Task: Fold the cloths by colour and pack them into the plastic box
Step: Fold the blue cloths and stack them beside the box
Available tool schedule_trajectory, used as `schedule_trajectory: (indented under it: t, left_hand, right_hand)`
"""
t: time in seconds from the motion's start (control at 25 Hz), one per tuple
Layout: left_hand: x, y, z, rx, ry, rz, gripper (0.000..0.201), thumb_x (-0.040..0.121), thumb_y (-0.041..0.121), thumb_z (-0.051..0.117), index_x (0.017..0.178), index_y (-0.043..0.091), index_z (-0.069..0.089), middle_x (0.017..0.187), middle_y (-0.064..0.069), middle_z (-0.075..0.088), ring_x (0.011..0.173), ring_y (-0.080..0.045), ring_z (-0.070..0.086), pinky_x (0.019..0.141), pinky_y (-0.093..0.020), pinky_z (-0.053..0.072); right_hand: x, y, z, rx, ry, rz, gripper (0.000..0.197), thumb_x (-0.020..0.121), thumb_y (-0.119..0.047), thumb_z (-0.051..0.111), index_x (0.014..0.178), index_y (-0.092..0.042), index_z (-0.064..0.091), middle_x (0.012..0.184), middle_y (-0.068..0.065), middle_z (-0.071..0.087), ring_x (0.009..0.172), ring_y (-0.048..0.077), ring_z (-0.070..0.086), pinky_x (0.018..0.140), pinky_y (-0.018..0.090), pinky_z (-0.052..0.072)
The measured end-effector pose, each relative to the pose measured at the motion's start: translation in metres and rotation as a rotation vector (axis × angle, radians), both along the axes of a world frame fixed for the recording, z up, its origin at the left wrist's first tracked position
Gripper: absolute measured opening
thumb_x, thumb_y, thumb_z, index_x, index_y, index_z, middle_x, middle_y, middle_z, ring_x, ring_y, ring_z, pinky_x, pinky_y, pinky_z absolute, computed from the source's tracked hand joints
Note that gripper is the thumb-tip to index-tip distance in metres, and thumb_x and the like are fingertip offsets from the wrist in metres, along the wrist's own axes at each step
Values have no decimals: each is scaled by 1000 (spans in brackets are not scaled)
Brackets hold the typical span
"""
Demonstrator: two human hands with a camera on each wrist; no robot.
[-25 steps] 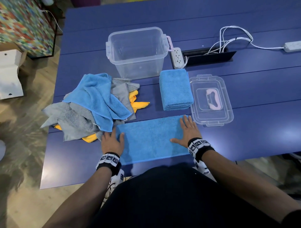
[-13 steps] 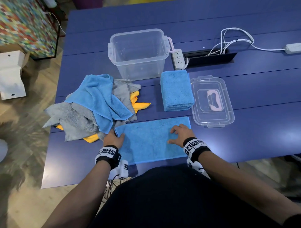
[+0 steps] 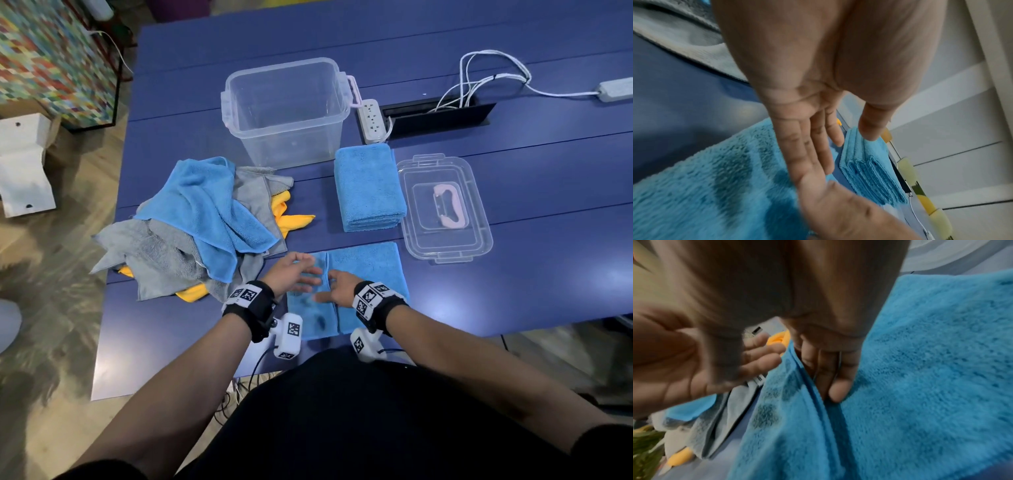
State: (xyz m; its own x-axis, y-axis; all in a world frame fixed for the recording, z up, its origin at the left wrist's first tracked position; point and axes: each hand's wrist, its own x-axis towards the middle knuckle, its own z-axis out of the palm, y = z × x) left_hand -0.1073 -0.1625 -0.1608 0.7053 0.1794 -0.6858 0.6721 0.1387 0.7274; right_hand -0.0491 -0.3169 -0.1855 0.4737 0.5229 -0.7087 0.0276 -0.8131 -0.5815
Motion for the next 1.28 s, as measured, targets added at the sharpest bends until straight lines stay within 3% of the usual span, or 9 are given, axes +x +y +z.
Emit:
schedule_trajectory:
  t: [0.16,0.24,0.44,0.64,0.76,0.84,1.0,1.16,1.28]
  left_hand:
    - [2,35,-29,718,-177,-205,16,92,17,60,107,21,62,111,-8,63,96,-20,62,90,-34,51]
    - [8,48,-41,859,-161,-416,31,92,26,59,123,21,61,117,-8,54,110,-25,55,99,-39,45]
    - [20,42,-48,982,-65,-596,27,89,35,63,109,18,63,117,-9,49,112,-29,49,97,-40,43]
    - [15,31,-53,902,95,-442,42,83,44,66,110,14,54,116,-10,56,104,-29,58,87,-37,48]
    - [16,33,-53,796,166,-397,30,83,44,64,88,17,53,101,-8,61,96,-28,61,77,-31,47]
    - [17,35,-49,680,184,-260,25,84,37,62,84,17,47,91,-5,59,93,-30,63,80,-34,52]
    - [2,39,-41,581,236,-32,19,86,28,59,95,15,47,92,-7,56,85,-28,61,59,-37,56]
    - [-25,29,-56,347,245,295,10,88,16,55,91,11,48,96,-16,57,92,-35,64,49,-45,58]
    - [-42,17,-58,446,273,153,11,87,20,59,84,13,53,88,-9,61,84,-30,62,60,-36,55]
  right_hand:
    - [-2,-1,-10,-27,-57,-132,17,83,-19,68,95,-13,58,76,-1,57,75,21,56,69,29,47]
    - [-2,-3,-8,-21,-10,-160,12,85,-19,66,86,-19,54,74,-1,56,66,18,55,65,30,49]
    - [-6,-11,-4,-109,-69,-204,31,87,-17,64,116,-12,53,105,10,62,89,27,62,79,39,56]
    - [-8,-8,8,-269,-442,-11,42,80,-24,71,112,-16,45,98,5,60,89,29,63,69,33,47]
    - [-11,-4,7,-108,-292,134,23,77,-26,73,94,-25,57,87,-6,59,85,20,59,74,29,50]
    - [-16,-4,4,-75,-218,203,37,70,-40,80,97,-24,61,94,-6,55,89,18,56,79,28,48]
    - [-20,3,7,-147,-406,309,56,72,-62,70,109,-21,60,111,2,53,99,22,55,90,38,46]
    - [-24,9,10,-170,-496,367,47,77,-58,68,104,-20,58,110,3,55,100,24,56,85,36,44]
    - [-24,-3,6,-260,-507,298,58,75,-48,73,118,-19,48,119,5,49,111,27,51,90,40,44]
